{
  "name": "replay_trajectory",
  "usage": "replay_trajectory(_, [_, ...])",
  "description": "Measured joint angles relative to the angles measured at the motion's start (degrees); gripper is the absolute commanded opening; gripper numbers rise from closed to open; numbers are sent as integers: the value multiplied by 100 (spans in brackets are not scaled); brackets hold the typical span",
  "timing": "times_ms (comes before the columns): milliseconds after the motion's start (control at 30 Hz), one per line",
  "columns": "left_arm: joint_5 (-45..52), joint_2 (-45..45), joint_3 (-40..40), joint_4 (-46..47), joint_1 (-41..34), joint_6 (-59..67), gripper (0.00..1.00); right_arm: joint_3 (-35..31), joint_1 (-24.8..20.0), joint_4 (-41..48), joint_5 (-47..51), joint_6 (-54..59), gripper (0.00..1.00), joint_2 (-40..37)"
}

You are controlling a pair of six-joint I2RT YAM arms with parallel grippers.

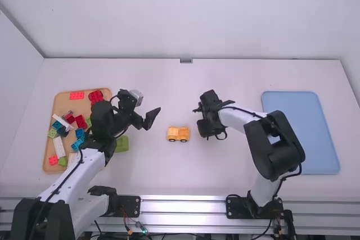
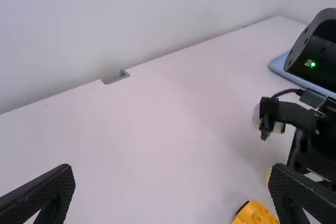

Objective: Assemble lego blocks to make yellow taxi

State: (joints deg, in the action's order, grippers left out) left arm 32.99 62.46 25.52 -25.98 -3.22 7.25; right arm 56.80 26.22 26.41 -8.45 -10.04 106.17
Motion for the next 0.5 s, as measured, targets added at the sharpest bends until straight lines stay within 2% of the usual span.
replay_trajectory(233, [0, 0, 0, 0, 2, -28, 99, 35, -168, 468, -39, -3018, 0, -2])
replay_trajectory(300, [0, 0, 0, -2, 0, -146, 99, 35, -201, 675, -26, -4411, 0, 0])
replay_trajectory(333, [0, 0, 0, -2, 0, -157, 99, 35, -203, 699, -11, -4614, 0, 0])
replay_trajectory(433, [2, -2, 0, -2, 2, -234, 99, 28, -212, 933, -28, -6902, 1, 0])
replay_trajectory(500, [0, 0, 0, -2, 2, -245, 99, 28, -212, 868, -39, -7674, 1, 0])
